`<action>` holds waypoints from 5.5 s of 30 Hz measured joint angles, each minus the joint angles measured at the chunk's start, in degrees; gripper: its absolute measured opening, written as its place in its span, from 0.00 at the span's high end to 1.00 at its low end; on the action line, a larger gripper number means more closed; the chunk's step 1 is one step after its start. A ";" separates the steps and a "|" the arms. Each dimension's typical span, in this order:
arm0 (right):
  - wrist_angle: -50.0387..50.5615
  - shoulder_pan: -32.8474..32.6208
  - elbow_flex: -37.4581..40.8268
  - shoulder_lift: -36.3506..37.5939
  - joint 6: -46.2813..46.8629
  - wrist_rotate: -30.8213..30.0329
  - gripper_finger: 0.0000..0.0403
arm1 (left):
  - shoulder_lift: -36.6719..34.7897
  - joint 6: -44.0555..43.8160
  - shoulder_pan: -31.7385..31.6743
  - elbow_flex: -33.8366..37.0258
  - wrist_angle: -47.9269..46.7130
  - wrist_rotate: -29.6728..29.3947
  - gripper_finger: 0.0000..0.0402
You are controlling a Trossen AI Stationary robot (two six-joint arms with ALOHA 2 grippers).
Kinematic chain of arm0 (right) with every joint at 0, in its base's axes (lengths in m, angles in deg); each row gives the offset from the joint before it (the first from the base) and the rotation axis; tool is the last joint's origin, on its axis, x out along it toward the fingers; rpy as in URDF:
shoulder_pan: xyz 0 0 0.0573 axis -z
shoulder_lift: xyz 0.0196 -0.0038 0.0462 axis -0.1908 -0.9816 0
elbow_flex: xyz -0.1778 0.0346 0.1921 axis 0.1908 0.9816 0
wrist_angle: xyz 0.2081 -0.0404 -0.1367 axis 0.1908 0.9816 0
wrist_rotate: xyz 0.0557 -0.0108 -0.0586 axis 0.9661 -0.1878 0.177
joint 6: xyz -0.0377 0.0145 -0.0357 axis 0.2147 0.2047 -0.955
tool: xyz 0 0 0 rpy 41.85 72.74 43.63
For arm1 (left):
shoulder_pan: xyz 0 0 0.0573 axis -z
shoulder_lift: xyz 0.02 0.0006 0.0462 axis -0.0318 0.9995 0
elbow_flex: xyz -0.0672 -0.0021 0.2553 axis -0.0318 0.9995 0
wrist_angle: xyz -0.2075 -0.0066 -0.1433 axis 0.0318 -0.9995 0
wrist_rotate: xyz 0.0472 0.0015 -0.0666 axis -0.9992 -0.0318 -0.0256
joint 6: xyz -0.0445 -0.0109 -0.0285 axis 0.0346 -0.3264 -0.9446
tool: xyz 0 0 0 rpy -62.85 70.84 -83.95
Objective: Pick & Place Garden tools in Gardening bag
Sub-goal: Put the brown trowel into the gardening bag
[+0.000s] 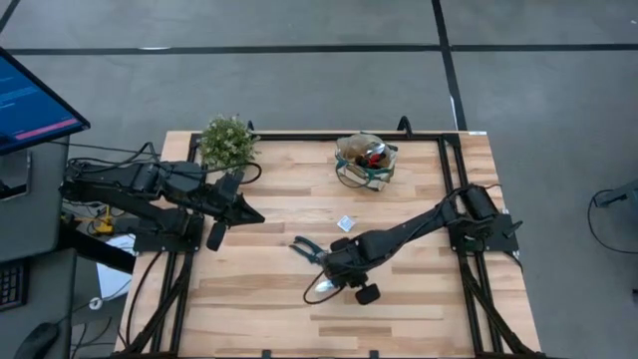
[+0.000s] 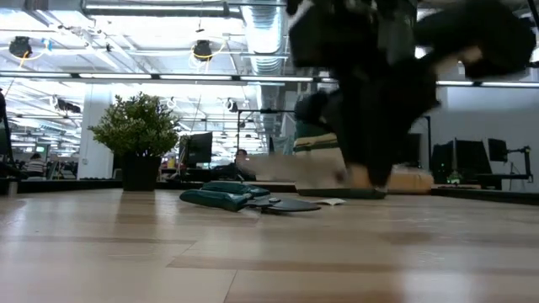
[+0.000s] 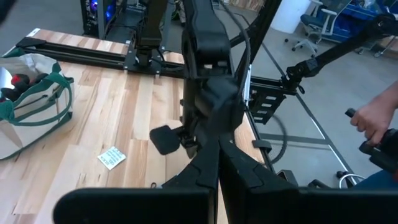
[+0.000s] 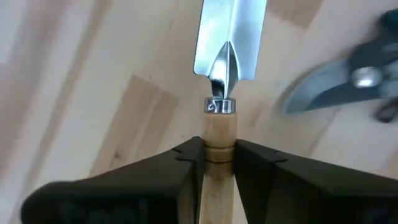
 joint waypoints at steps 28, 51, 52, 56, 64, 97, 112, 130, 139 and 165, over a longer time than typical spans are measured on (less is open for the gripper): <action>-23.30 3.82 -1.77 26.90 8.85 -0.23 0.86 | 0.02 0.16 -0.02 -0.02 1.07 0.00 0.99; -51.76 0.16 -1.80 32.20 13.68 11.61 0.86 | 0.02 2.58 -0.01 -0.04 3.16 -0.02 0.99; -52.87 -0.13 -1.80 32.20 14.15 12.00 0.86 | 0.02 2.58 -0.02 -0.04 3.33 -0.02 0.99; -56.68 -1.50 -1.80 32.20 14.65 12.07 0.86 | 0.02 2.58 -0.02 -0.04 3.62 -0.02 0.99; -60.80 -4.38 -1.80 32.18 14.65 11.86 0.86 | 0.02 2.56 -0.02 -0.04 4.64 -0.02 0.99; -69.08 -3.48 -1.84 31.91 -22.64 -29.98 0.86 | 0.13 2.38 -0.02 -0.04 13.71 -6.04 0.99; -50.16 7.54 -1.84 31.94 -36.53 -40.79 0.86 | 1.86 0.39 -0.02 -0.04 17.65 -18.36 0.99; -31.58 21.41 -1.84 31.94 -44.55 -42.89 0.86 | 4.82 0.40 -0.04 -0.04 22.76 -32.76 0.99; -28.01 27.23 -2.95 31.93 -47.35 -42.65 0.86 | 7.76 0.48 -0.02 -0.04 23.61 -34.32 0.99; -25.31 27.80 -34.65 31.94 -63.99 3.34 0.86 | 8.76 3.92 -0.02 -0.04 27.01 -33.71 0.99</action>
